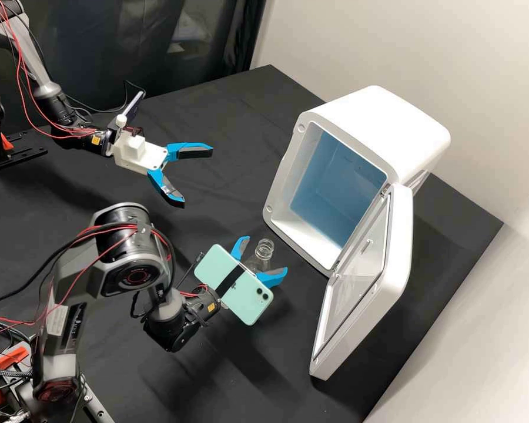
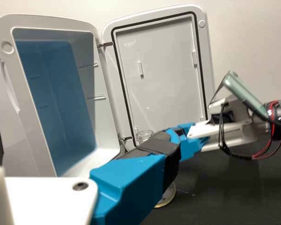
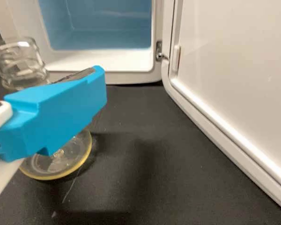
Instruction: Take the flask out of the incubator
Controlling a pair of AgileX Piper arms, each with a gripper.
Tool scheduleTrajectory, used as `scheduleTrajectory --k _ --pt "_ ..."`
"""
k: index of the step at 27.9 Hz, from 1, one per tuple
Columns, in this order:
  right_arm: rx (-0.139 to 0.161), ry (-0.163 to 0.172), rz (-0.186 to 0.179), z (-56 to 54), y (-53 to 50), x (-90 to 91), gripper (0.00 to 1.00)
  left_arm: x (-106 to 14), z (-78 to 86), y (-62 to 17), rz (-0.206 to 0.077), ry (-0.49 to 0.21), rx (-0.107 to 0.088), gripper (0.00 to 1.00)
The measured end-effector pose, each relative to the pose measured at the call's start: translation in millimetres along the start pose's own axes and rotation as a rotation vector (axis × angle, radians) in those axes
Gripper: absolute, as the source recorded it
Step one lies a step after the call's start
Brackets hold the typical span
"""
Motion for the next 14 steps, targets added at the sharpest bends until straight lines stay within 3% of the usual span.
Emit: scheduleTrajectory --k 9,11,14 --pt "-0.009 -0.002 0.045 -8.8 6.7 -15.2 1.0 0.0 0.0 0.0 0.0 0.0 0.0 1.0" --pt "0.005 -0.017 0.09 -11.9 11.3 -21.2 1.0 0.0 0.0 0.0 0.0 0.0 0.0 1.0" --pt "0.057 -0.02 0.119 -13.9 15.7 -28.3 1.0 0.0 0.0 0.0 0.0 0.0 0.0 1.0"
